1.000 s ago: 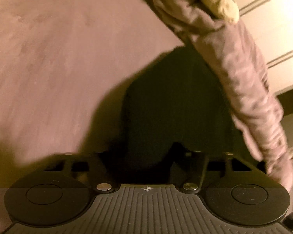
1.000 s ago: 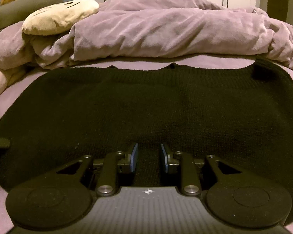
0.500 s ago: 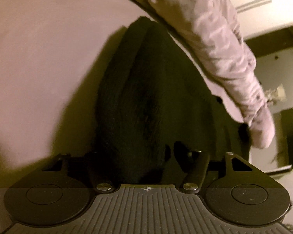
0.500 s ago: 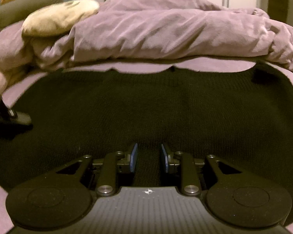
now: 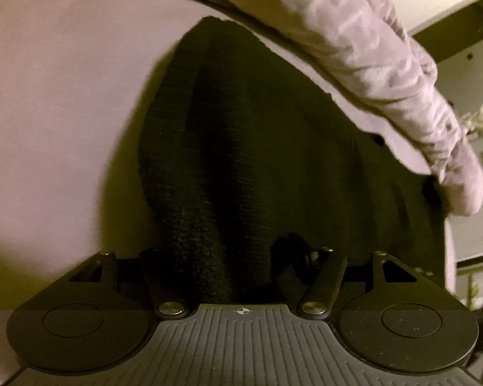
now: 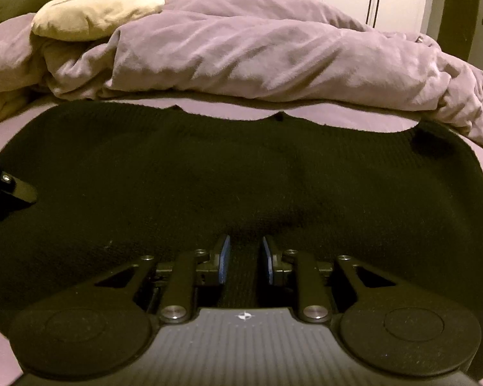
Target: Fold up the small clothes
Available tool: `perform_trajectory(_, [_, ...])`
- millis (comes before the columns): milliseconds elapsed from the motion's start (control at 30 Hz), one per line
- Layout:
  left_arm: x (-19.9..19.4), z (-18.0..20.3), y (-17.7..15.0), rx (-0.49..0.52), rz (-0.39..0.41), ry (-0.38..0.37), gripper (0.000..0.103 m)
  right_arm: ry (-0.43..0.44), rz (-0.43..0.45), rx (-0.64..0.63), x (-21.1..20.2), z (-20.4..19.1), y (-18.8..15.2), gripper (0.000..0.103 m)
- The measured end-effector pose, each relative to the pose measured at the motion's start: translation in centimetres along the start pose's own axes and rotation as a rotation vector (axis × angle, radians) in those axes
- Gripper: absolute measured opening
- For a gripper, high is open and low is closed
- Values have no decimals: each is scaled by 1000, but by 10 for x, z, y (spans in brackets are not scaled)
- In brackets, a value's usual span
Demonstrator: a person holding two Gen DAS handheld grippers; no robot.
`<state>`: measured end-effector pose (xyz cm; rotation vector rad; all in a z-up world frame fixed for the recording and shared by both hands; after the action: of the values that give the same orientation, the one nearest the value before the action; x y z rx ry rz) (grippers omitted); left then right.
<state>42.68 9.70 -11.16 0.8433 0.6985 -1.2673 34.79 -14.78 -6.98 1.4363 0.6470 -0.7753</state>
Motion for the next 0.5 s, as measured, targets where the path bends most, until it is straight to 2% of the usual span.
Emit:
perform_trajectory(100, [0,3,0,34,-4,64,57,6,2,23,-11,5,-5,18])
perform_trajectory(267, [-6,0,-1,22,2,81,37,1,-12,-40,0,2,-19,18])
perform_trajectory(500, [-17,21,-2,68,48,136,29,7,-30,-36,-9,3,-15,17])
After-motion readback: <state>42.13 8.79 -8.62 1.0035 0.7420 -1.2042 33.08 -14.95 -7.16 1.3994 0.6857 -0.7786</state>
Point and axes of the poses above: each gripper's, at about its wrist camera, not at the fingertips, and x roughly the way its jaws point, z to its right, y to its top, the point moved 7 cm from there along x, roughly the way its jaws point, and after that the axes turned 7 degrees about -z, right-handed, at the moved point
